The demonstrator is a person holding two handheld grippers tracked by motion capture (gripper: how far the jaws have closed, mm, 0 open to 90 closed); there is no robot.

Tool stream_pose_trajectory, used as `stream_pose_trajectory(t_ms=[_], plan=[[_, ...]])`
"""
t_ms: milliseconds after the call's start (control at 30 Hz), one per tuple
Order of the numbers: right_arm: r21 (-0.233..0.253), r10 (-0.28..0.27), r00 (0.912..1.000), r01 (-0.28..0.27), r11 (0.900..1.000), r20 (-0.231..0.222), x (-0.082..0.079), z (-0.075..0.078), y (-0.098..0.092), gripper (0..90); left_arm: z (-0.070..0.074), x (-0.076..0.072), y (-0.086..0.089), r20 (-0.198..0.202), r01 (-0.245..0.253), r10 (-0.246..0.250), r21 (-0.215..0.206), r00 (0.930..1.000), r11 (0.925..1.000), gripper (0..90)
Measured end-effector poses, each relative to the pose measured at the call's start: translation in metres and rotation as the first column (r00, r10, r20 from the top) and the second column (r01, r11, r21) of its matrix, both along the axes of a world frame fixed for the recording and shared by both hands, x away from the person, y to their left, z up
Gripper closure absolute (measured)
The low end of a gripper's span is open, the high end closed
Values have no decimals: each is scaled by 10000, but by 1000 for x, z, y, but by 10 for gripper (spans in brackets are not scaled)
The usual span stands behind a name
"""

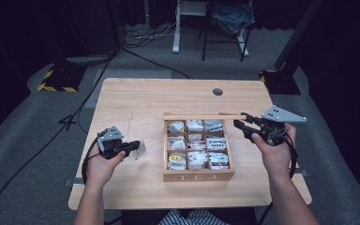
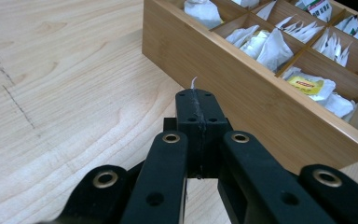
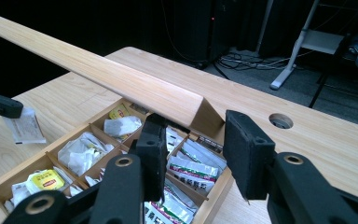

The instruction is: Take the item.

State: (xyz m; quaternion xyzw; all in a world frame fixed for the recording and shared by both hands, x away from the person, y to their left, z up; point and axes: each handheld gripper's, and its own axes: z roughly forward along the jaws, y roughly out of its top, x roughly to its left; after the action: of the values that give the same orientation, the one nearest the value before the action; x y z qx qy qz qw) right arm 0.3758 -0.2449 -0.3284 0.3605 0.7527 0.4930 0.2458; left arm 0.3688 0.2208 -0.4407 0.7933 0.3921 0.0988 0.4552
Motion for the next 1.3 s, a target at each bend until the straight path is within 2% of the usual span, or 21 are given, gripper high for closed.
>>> stream_pose_trajectory(t_ms=[300,533,967,1033,1100,1133,1167,1200,1300], plan=[[-16,1,10000,-1,10000,25,0,0,0,608,-11,5,-4,-192,-12,8,-213,9998,9998,900],[-27,15,10000,-15,10000,16,0,0,0,608,-18,8,-7,-270,-59,55,-118,9996,9999,900],[-28,23,10000,-23,10000,15,0,0,0,608,-25,12,1,-404,-484,489,112,9980,9988,863],[-34,21,10000,-21,10000,16,0,0,0,608,-26,13,1,-382,-613,621,218,9973,9979,815],[-34,22,10000,-22,10000,12,0,0,0,608,-27,13,1,-369,-681,695,365,9969,9970,684],[-64,31,10000,-31,10000,26,0,0,0,608,-27,13,-1,-320,-1025,1058,900,9939,9906,587],[-64,31,10000,-31,10000,26,0,0,0,608,-27,13,-1,-320,-1025,1058,900,9939,9906,516],[-49,27,10000,-27,10000,17,0,0,0,608,-27,14,-2,-122,-1286,1310,1213,9913,9843,458],[-38,31,10000,-31,10000,12,0,0,0,607,-25,14,-1,65,-1436,1441,1327,9895,9807,381]])
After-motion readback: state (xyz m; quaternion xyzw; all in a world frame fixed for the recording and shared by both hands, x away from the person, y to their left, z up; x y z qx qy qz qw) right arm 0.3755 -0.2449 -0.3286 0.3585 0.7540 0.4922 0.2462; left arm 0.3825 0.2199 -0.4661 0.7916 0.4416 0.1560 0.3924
